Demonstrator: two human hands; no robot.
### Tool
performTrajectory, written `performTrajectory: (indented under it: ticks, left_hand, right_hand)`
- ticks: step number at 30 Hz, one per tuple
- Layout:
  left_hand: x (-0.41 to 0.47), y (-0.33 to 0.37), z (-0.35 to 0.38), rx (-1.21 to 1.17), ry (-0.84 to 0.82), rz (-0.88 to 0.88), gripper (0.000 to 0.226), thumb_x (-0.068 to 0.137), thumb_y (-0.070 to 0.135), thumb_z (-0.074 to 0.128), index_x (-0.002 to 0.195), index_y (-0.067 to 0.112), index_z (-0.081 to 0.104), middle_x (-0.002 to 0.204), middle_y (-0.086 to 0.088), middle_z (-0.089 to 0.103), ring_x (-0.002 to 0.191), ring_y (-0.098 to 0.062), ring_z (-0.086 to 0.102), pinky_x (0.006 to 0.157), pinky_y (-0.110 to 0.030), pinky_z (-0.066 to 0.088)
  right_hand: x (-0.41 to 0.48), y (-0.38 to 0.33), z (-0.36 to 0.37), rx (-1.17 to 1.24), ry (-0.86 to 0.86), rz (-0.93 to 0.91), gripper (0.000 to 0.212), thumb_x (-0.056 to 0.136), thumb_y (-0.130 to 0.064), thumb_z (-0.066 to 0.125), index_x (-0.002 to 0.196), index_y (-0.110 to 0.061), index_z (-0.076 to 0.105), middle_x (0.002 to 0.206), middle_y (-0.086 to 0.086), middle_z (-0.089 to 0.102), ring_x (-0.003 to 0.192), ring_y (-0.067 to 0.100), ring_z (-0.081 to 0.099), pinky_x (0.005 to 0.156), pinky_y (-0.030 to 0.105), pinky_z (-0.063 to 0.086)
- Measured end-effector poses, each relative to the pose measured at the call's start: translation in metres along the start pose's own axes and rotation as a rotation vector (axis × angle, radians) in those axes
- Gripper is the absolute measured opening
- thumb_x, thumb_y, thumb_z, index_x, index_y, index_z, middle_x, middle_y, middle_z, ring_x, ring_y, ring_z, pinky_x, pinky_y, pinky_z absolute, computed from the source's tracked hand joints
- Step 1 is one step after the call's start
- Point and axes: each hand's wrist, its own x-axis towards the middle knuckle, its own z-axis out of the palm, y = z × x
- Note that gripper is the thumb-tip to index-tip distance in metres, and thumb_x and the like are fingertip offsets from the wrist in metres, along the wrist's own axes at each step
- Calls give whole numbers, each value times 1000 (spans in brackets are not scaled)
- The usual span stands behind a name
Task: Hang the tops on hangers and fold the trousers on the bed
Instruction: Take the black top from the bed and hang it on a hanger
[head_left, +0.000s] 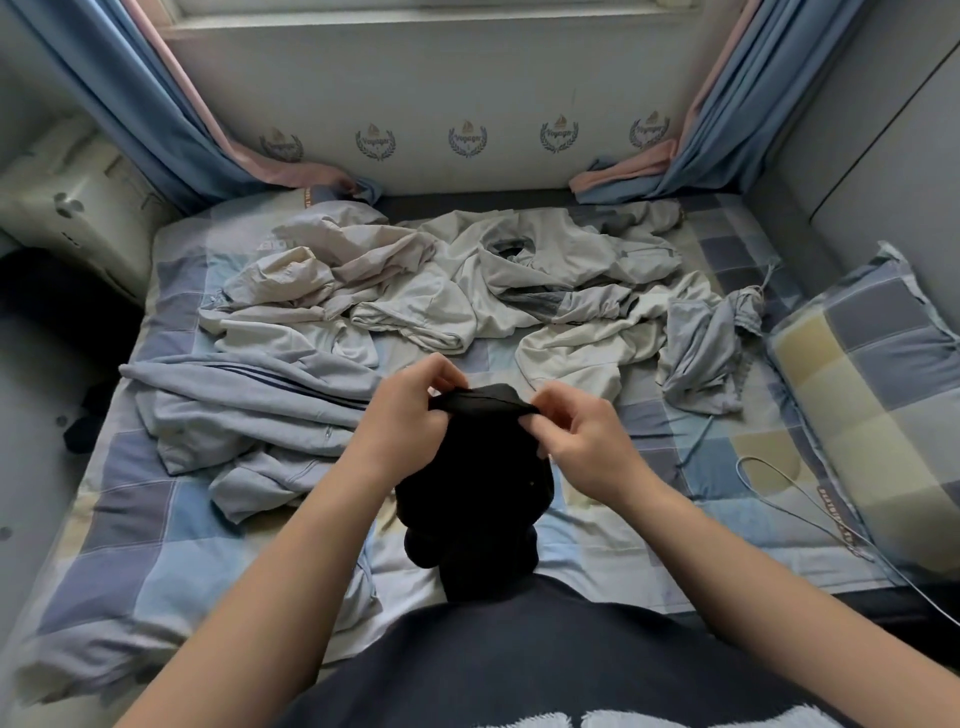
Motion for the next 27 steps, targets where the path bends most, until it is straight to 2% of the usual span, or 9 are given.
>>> performTrajectory:
  ticks: [2, 7, 11, 15, 17, 20, 22, 25, 27]
  left_hand:
    - [1, -11, 9, 51, 54, -23, 39, 71, -8, 55, 86, 27, 63, 84, 13, 67, 71, 2, 59, 64, -7, 38]
    - [-8, -54, 30, 105, 177, -219, 28, 76, -13, 56, 89, 9, 66, 90, -9, 70, 89, -30, 64, 72, -31, 40]
    - [-15, -62, 36, -34, 172, -286, 17, 85, -4, 63, 88, 13, 65, 79, -4, 68, 79, -31, 65, 72, -38, 47]
    - [-8, -28, 37, -154, 100, -128, 18, 90, 1, 62, 88, 18, 69, 75, 6, 67, 71, -9, 59, 70, -32, 45]
    - [-6, -8, 37, -176, 37, -43, 16, 90, 2, 64, 92, 15, 72, 77, 8, 69, 73, -6, 61, 72, -31, 47]
    - [-6, 17, 35, -163, -81, 21, 15, 90, 6, 68, 98, 16, 74, 86, 1, 73, 85, -17, 68, 80, -36, 51]
    - [-7, 28, 32, -163, -131, 45, 15, 90, 7, 68, 100, 16, 75, 89, -1, 74, 88, -21, 68, 83, -39, 52]
    - [-7, 37, 25, -141, -109, 96, 11, 91, 9, 67, 95, 18, 73, 85, 2, 71, 85, -18, 66, 79, -36, 50]
    - [-7, 36, 17, -111, -81, 116, 14, 90, 10, 67, 91, 23, 71, 81, 10, 69, 81, -8, 64, 74, -25, 47]
  right_hand:
    - [-3, -1, -9, 73, 61, -6, 18, 90, -9, 65, 74, -13, 59, 63, 15, 57, 60, 33, 54, 60, 44, 46]
    - [-14, 3, -35, 180, 313, -23, 15, 93, -7, 60, 79, -13, 58, 64, -11, 52, 53, 1, 45, 52, 15, 36]
    - [-14, 33, -56, 91, 432, 93, 22, 95, -6, 55, 74, -14, 52, 67, -6, 51, 57, 5, 43, 55, 18, 37]
    - [-7, 63, -52, -81, 240, 442, 8, 90, -10, 62, 87, -6, 55, 74, -3, 53, 73, 18, 49, 69, 37, 45]
    - [-11, 63, -44, -87, 25, 516, 39, 87, -21, 73, 120, -11, 54, 108, 1, 57, 101, 18, 55, 93, 42, 48]
    - [-12, 47, -26, -217, -159, 250, 79, 81, -38, 78, 148, -32, 38, 147, -3, 40, 136, 15, 34, 115, 36, 30]
    - [-7, 36, -15, -282, -182, 83, 70, 82, -37, 76, 145, -37, 45, 156, -4, 35, 144, 16, 27, 118, 41, 24]
    - [6, 25, -4, -238, -120, 10, 13, 86, -21, 72, 98, -20, 68, 108, -1, 70, 106, 21, 62, 98, 45, 46]
    - [11, 26, -1, -268, -99, 36, 20, 84, -19, 70, 73, -21, 53, 72, 1, 60, 76, 28, 57, 76, 47, 49]
